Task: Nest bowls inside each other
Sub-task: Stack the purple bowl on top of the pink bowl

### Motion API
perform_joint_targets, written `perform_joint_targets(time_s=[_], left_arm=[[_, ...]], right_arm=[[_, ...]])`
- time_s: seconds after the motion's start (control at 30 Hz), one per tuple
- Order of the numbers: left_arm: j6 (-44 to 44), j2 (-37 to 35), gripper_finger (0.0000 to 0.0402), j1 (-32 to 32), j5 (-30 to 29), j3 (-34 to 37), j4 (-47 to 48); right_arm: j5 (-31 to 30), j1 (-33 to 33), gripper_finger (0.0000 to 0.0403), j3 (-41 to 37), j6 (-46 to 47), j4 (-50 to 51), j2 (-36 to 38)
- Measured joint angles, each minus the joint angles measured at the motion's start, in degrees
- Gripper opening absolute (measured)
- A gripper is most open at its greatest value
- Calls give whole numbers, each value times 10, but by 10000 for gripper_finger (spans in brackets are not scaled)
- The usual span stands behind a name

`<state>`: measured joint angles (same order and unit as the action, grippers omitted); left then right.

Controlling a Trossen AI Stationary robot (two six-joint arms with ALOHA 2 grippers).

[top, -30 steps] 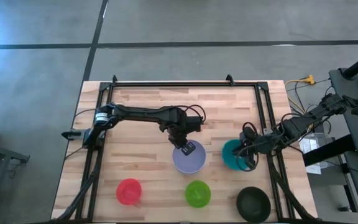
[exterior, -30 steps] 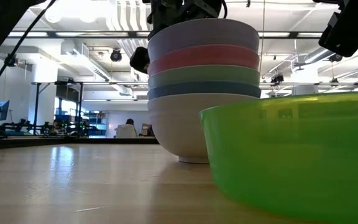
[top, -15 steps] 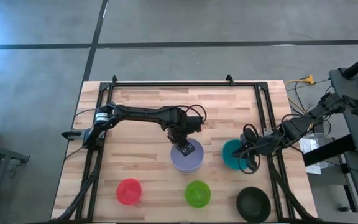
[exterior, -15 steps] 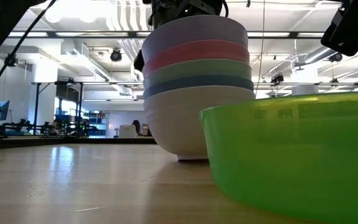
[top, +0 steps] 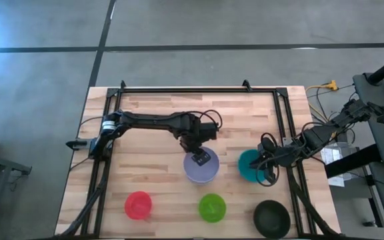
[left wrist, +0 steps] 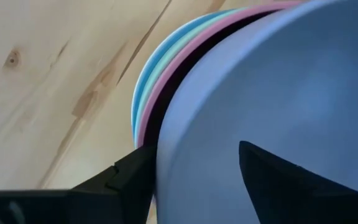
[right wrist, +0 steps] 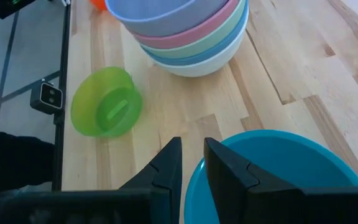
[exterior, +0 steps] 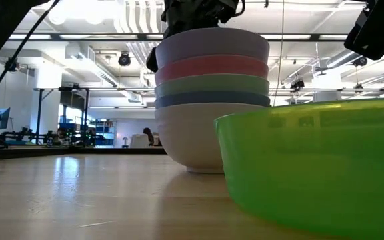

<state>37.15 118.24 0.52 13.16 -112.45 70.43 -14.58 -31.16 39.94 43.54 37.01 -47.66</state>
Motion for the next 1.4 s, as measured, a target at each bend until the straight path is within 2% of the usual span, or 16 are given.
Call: perform_joint_targets(time_s=[0.9,1.27,1.4], left_arm=[[-18,-19,209,19,-1,-13,31],[-20,-49,208,26,-40,-14,31],[-21,-47,196,26,-45,-14,31]], right_arm=[[0,0,63,0,11,-1,0],[0,0,63,0,10,-4,-1],[0,0,63,0,9,-4,-1]])
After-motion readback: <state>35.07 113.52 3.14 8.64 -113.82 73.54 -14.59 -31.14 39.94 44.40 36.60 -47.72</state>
